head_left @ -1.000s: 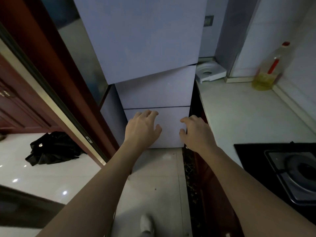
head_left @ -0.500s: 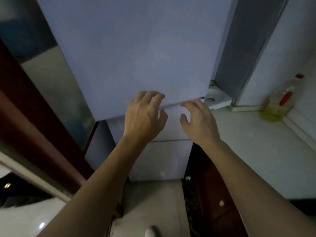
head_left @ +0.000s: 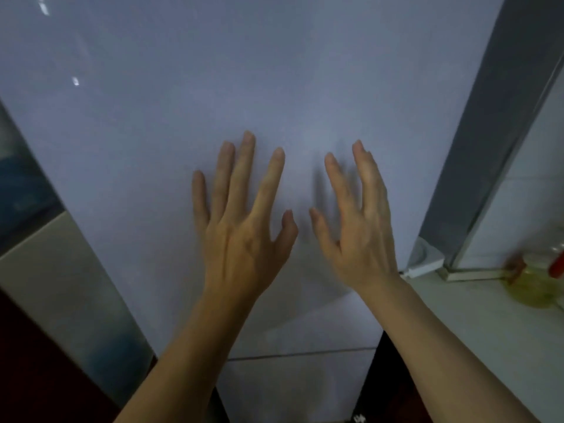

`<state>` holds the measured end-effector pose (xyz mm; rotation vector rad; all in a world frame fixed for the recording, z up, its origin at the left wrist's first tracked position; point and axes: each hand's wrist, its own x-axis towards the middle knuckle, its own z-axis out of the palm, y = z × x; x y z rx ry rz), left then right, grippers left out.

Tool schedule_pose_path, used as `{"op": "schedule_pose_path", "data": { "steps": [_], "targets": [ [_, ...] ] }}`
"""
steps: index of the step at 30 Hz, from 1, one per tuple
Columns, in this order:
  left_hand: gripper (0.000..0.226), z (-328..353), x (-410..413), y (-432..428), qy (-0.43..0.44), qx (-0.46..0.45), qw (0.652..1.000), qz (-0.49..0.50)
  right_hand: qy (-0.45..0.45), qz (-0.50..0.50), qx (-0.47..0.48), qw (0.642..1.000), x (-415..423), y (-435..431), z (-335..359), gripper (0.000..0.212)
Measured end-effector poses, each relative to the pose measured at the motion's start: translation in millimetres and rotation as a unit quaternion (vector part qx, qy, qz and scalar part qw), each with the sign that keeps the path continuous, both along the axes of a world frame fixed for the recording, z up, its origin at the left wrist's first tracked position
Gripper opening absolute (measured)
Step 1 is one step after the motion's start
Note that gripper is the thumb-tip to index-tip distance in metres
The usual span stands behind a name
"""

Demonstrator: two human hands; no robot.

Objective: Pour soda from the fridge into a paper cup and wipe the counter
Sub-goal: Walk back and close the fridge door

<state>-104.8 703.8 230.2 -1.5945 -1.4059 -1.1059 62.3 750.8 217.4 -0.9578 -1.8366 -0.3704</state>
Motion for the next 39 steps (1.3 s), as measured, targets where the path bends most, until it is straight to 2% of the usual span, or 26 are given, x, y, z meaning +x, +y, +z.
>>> {"op": "schedule_pose_path", "data": {
  "steps": [5,14,23,39],
  "targets": [
    [0.057,-8,-6,19,0.04,0.039,0.997,0.056,-0.033,-0.005,0.023,0.999,-20,26,-4,0.065],
    [0.068,-12,-43,63,0.059,0.029,0.997,0.051,-0.039,-0.051,0.073,0.995,-33,67,-6,0.061],
    [0.066,-13,-55,89,0.051,0.037,0.997,0.042,-0.049,-0.078,0.086,0.992,-34,89,-4,0.057],
    [0.072,-17,-64,112,0.022,-0.051,0.998,0.024,-0.081,-0.1,0.053,0.99,-24,102,-11,0.058]
  ]
}}
